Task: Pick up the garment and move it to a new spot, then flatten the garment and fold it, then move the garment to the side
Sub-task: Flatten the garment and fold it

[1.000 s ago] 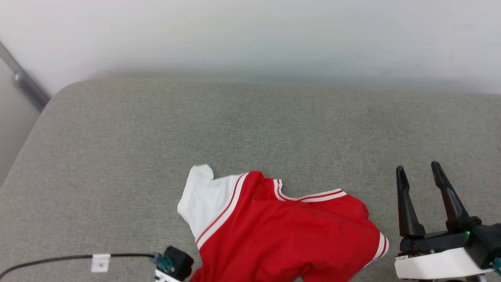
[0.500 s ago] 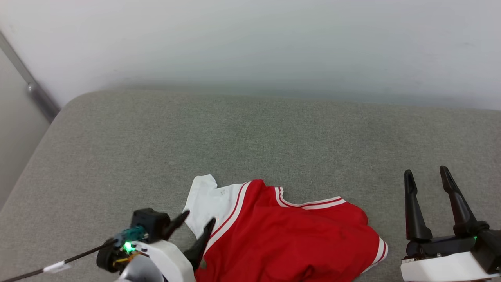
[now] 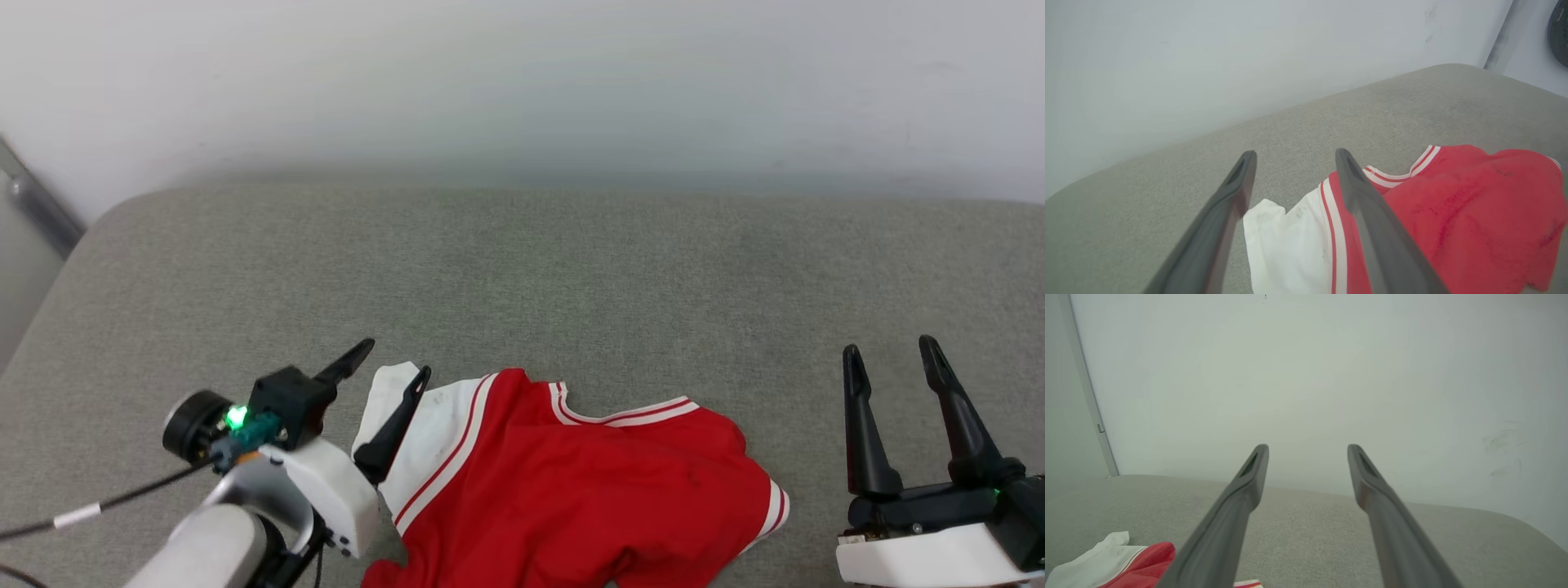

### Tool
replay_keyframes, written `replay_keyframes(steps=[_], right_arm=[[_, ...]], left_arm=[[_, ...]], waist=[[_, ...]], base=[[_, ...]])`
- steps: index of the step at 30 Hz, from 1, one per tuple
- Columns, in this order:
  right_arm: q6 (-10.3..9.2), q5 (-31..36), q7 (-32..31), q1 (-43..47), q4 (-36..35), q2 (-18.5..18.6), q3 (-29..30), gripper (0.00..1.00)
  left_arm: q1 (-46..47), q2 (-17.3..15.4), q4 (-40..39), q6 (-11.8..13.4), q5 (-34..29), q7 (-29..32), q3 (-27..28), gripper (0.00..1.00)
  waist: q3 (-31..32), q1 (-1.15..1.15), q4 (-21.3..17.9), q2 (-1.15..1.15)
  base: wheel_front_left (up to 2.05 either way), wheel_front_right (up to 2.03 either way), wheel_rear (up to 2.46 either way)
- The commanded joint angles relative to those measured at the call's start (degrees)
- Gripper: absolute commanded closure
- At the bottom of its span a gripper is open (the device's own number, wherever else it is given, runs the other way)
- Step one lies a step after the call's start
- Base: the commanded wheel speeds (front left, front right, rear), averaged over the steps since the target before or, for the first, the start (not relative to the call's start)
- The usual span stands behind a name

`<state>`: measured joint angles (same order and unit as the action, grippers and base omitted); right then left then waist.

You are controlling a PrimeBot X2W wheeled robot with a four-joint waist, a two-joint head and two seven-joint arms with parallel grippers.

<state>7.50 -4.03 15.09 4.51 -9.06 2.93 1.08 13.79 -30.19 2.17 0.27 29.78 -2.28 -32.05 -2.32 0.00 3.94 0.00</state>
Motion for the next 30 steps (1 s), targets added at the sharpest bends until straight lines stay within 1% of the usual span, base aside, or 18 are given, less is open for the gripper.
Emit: replay_keyframes(steps=[1, 3, 5, 7, 9, 11, 14, 16, 19, 22, 25, 30], right_arm=[[-0.02, 0.30, 0.11, -1.13, -0.45, -0.09, -0.04, 0.00], [-0.02, 0.37, 0.11, -1.53, -0.73, -0.09, -0.13, 0.00], [-0.02, 0.43, 0.11, -2.34, -1.00, -0.08, -0.06, 0.00], [-0.02, 0.45, 0.11, -2.89, -1.20, -0.09, -0.29, 0.00], [-0.02, 0.28, 0.11, -3.31, -1.24, -0.09, -0.22, 0.00], [-0.02, -0.07, 0.11, -3.80, -1.36, -0.09, -0.18, 0.00], [-0.02, -0.38, 0.11, -4.90, -1.56, -0.09, -0.74, 0.00], [-0.02, -0.42, 0.11, -5.08, -1.48, -0.09, -0.84, 0.00], [-0.02, -0.44, 0.11, -6.11, -1.48, -0.10, -0.80, 0.00], [-0.02, -0.51, 0.11, -6.62, -1.47, -0.10, -0.96, 0.00], [-0.02, -0.67, 0.11, -7.25, -1.47, -0.10, -1.04, 0.00], [-0.02, -0.59, 0.11, -7.87, -1.45, -0.10, -1.12, 0.00]], left_arm=[[2.71, -1.02, 0.16, -1.32, -0.19, 1.90, -0.22, 0.00], [5.91, -2.67, 0.73, -3.62, 0.60, 6.13, -0.83, 0.00], [9.35, -4.05, 1.69, -5.47, 2.19, 11.64, -1.87, 0.00], [12.37, -5.35, 2.75, -6.63, 5.41, 18.27, -2.72, 0.00], [14.74, -6.66, 3.86, -7.11, 9.87, 26.45, -3.27, 0.00], [17.51, -7.92, 4.35, -7.19, 12.96, 33.71, -3.29, 0.00], [20.36, -9.37, 4.83, -7.39, 16.16, 41.90, -4.01, 0.00], [22.05, -9.97, 5.18, -7.47, 18.01, 45.73, -4.56, 0.00], [23.86, -10.46, 6.19, -7.61, 20.03, 50.08, -5.87, 0.00], [24.87, -10.91, 7.42, -7.63, 21.00, 52.47, -7.20, 0.00], [25.58, -11.18, 8.88, -7.69, 21.37, 53.41, -8.14, 0.00], [24.81, -10.72, 11.65, -7.70, 21.83, 53.00, -9.80, 0.00]], waist=[[-1.65, 0.00, -1.41, 0.00], [-3.09, 0.00, -2.49, 0.00], [-4.46, 0.00, -3.46, 0.00], [-5.94, 0.00, -4.57, 0.00], [-7.23, 0.00, -5.62, 0.00], [-8.57, 0.00, -6.58, 0.00], [-10.62, 0.00, -8.10, 0.00], [-11.85, 0.00, -8.92, 0.00], [-13.64, 0.00, -9.98, 0.00], [-15.21, 0.00, -11.02, 0.00], [-16.54, 0.00, -11.87, 0.00], [-17.98, 0.00, -12.68, 0.00]], base=[[0.00, 0.00, 0.00], [0.00, 0.00, 0.00], [0.00, 0.00, 0.00], [0.00, 0.00, 0.00], [0.00, 0.00, 0.00], [0.00, 0.00, 0.00], [0.00, 0.00, 0.00], [0.00, 0.00, 0.00], [0.00, 0.00, 0.00], [0.00, 0.00, 0.00], [0.00, 0.00, 0.00], [0.00, 0.00, 0.00]])
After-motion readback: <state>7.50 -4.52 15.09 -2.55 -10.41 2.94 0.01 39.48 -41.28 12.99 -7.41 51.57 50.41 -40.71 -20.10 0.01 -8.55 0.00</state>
